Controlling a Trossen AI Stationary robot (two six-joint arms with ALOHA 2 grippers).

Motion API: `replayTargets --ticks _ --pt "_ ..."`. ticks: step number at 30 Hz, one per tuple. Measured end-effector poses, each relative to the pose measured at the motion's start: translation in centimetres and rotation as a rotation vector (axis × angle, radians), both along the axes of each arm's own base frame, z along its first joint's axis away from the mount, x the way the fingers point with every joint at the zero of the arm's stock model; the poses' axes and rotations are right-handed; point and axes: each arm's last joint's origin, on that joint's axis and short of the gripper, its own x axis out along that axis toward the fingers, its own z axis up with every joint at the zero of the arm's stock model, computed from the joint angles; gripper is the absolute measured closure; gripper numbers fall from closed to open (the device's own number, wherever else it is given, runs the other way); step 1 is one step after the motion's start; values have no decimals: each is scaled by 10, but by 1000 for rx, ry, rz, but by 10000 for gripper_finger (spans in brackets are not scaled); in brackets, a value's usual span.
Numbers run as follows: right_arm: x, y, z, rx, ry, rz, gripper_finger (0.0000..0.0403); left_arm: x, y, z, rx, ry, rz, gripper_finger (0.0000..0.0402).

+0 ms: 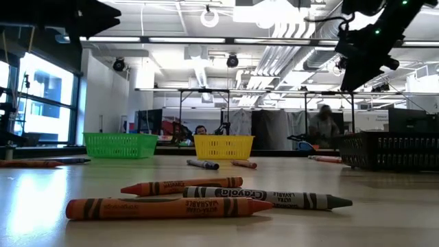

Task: Sort crayons
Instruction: Put the gray crayon into the yellow bin

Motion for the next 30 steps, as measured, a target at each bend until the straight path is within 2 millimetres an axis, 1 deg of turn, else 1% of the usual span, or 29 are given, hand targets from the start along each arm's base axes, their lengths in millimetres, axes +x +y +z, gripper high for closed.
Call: replayTargets --ticks 7,13,17,23,30 --pt "18 -9 -8 136 98 -149 291 -8 4 17 -41 23 177 303" --pt "34 -18 -28 294 171 -195 291 -11 7 27 -32 70 323 303" --pt "41 -25 -44 346 260 -238 291 -5 7 24 -15 148 380 303" --pt "49 -36 -64 425 333 -270 291 8 6 17 19 244 389 303" --pt "57 -46 -82 472 372 -290 291 10 9 19 62 279 426 303"
